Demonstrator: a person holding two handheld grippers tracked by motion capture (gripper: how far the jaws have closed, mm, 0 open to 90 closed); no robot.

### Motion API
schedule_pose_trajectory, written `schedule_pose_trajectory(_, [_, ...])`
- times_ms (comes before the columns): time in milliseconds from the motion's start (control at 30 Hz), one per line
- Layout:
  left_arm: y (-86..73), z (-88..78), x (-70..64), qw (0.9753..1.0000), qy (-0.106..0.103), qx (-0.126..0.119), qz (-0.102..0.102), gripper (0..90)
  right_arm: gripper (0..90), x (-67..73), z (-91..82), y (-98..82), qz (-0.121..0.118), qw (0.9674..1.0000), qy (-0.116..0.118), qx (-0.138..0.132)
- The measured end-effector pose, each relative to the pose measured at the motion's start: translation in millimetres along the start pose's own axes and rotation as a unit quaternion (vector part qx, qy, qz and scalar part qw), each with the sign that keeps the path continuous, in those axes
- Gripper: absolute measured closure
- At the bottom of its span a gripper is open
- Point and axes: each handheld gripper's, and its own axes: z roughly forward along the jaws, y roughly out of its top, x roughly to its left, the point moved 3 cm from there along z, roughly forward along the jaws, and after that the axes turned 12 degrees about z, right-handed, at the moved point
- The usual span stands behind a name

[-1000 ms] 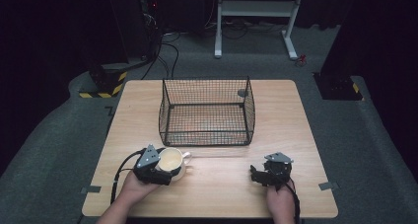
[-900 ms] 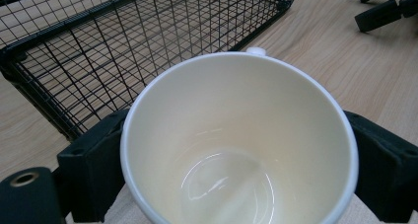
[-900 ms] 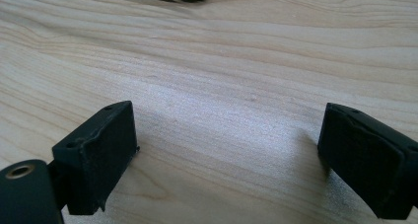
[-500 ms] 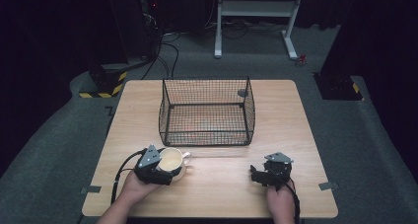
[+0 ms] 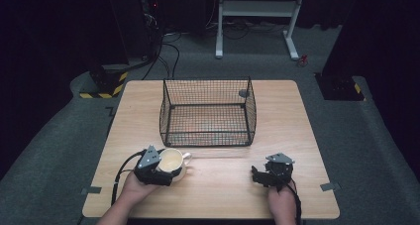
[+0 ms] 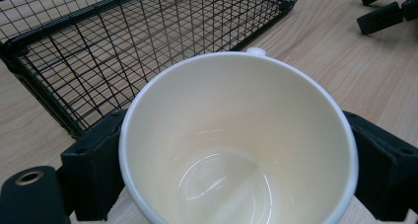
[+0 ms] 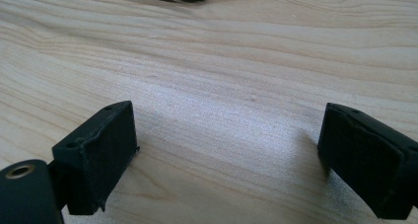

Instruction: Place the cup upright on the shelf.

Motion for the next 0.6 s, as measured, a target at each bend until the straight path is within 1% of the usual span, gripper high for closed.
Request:
schedule_pose_trajectory(167, [0.4, -2.1, 0.3, 1.0000, 0.001, -0.003, -0.003, 10.6, 7.6, 0.0, 0.0, 0.0, 0.000, 1.0000, 0.000, 0.000])
schedule_pose_trajectory(600, [4.9, -9.6, -0.4, 0.9997, 0.009, -0.021, -0.008, 10.6, 7.6, 0.0, 0.0, 0.0, 0.000, 1.0000, 0.000, 0.000])
